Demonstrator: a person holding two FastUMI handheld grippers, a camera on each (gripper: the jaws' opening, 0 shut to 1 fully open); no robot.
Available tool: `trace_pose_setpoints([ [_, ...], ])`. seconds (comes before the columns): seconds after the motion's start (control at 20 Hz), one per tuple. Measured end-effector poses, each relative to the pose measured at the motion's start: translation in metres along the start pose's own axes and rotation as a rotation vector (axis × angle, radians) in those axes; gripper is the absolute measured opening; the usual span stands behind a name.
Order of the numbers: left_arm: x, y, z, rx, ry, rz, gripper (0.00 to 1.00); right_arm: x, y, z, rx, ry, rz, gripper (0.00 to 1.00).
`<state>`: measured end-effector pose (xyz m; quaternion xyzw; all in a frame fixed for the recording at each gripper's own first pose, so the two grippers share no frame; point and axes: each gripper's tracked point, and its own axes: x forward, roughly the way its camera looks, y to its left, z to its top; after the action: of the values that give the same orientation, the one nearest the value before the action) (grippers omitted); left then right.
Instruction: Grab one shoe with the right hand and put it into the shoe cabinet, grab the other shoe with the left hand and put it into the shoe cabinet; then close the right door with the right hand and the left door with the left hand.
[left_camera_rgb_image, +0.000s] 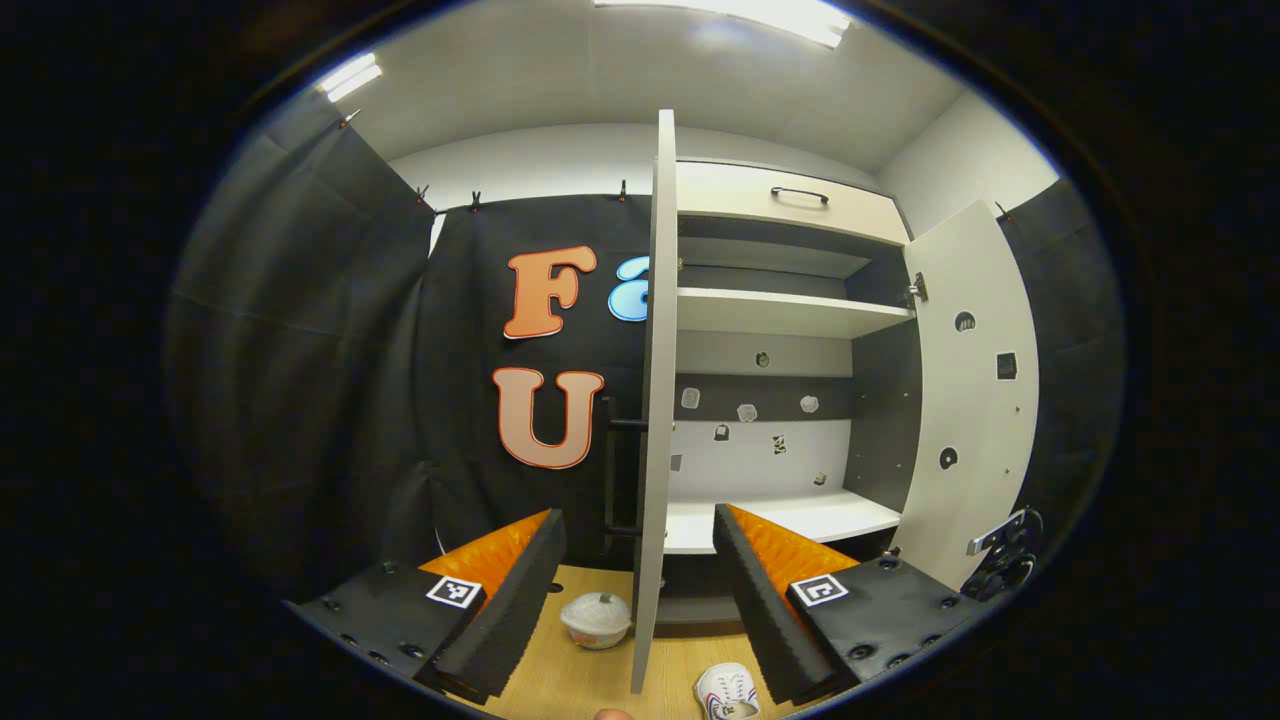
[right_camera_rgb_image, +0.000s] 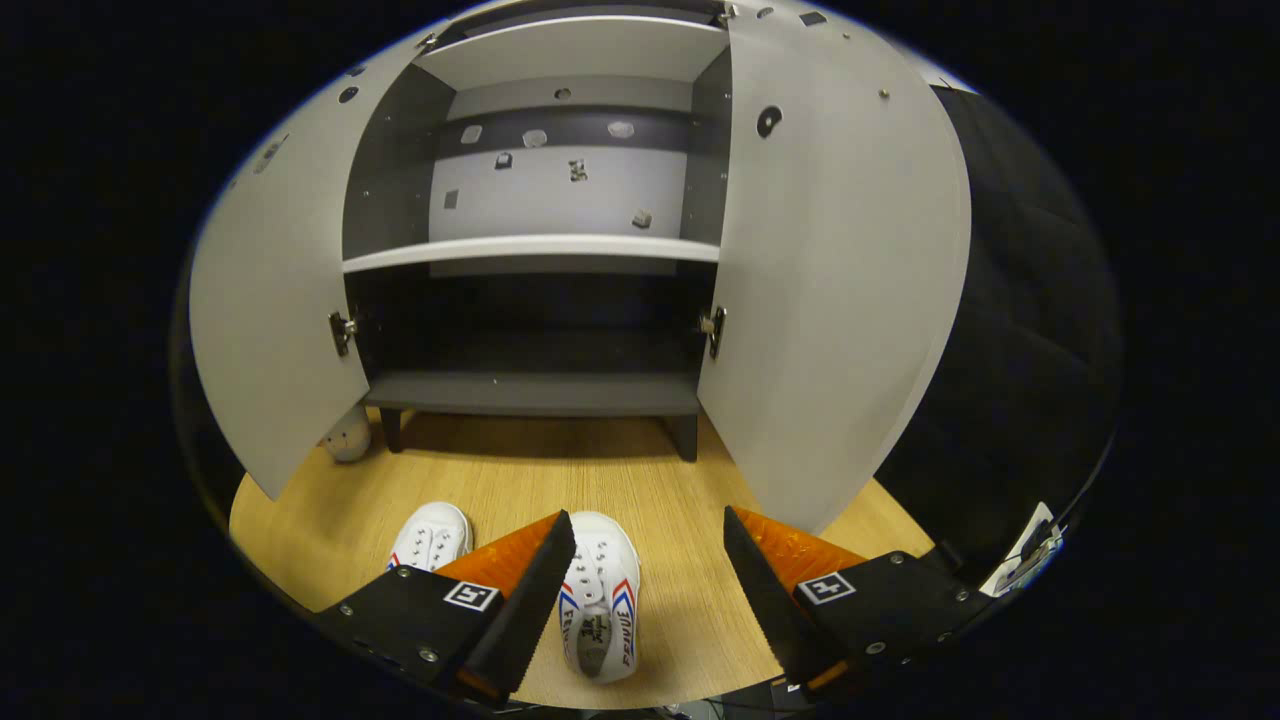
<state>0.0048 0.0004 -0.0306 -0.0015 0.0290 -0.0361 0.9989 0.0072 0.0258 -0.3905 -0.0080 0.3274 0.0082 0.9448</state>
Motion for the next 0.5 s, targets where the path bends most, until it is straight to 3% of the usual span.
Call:
trace_pose_setpoints([
  [0.05,0.001,0.001,-0.003,0.001,0.009,0.000,0.94,0.007,-0.003,-0.021,-0.012,0.046,-0.006,0.93],
  [0.25,0.001,0.004,-0.015,-0.007,0.037,0.001,0.99,0.028,-0.001,-0.086,-0.030,0.178,0.005,0.92],
  [0.5,0.001,0.006,-0.027,0.008,0.069,0.006,0.96,0.046,0.003,-0.127,-0.007,0.292,0.029,0.84],
])
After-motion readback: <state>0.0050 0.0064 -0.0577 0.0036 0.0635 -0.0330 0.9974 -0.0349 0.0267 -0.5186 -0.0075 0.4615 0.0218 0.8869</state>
